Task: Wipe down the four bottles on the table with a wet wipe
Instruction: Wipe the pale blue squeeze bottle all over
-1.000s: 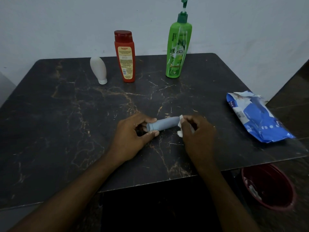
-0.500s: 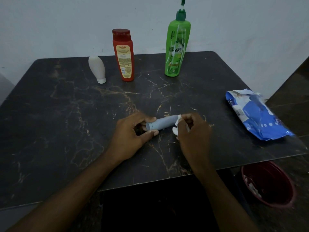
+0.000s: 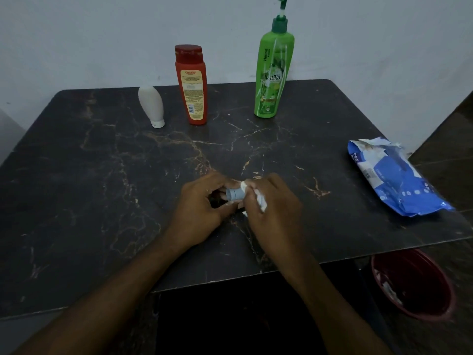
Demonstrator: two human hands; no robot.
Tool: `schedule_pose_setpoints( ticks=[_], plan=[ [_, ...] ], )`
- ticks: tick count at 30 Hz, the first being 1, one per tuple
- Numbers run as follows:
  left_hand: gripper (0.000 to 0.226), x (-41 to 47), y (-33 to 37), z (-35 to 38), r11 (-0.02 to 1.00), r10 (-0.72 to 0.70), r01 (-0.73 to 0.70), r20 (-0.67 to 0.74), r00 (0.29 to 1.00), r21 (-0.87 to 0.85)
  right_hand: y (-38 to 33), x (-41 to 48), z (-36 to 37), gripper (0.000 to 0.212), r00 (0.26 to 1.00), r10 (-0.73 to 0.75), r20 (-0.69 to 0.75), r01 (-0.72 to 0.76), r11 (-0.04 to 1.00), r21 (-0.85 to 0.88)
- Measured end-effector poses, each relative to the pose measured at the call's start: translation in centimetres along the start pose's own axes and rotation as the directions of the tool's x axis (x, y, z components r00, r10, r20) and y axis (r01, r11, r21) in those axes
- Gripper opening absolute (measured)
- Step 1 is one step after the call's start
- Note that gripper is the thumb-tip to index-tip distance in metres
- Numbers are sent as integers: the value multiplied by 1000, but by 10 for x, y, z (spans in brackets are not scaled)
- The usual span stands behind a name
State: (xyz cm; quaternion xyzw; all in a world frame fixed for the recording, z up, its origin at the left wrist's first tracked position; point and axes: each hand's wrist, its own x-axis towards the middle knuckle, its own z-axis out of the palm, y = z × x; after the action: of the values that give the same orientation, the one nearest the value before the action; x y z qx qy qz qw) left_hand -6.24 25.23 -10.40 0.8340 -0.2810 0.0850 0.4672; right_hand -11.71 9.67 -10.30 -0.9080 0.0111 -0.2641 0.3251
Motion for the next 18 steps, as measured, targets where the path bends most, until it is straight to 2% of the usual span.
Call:
schedule_pose_setpoints(
  ticks=[3, 5, 8, 13, 18],
  plan=[
    [33, 0, 0, -1, 1000, 7, -7, -18, 1000, 21, 17, 8, -6, 16, 993, 76, -89, -72, 996, 50],
    [33, 1, 0, 0, 999, 20, -19, -7, 1000, 41, 34, 12, -8, 15, 973, 180, -143, -166, 981, 102],
    [33, 1, 0, 0, 998, 28, -28, -2, 1000, 63, 46, 11, -13, 11, 931, 346, -118, -306, 914, 266],
    [34, 0, 2, 0, 993, 59, -57, -21, 998, 101, 41, 2, -16, 10, 942, 319, -103, -288, 928, 237],
    [34, 0, 1, 0, 993, 98, -100, 33, 995, 68, 48, -4, -21, 9, 941, 329, -82, -303, 925, 231]
  ],
)
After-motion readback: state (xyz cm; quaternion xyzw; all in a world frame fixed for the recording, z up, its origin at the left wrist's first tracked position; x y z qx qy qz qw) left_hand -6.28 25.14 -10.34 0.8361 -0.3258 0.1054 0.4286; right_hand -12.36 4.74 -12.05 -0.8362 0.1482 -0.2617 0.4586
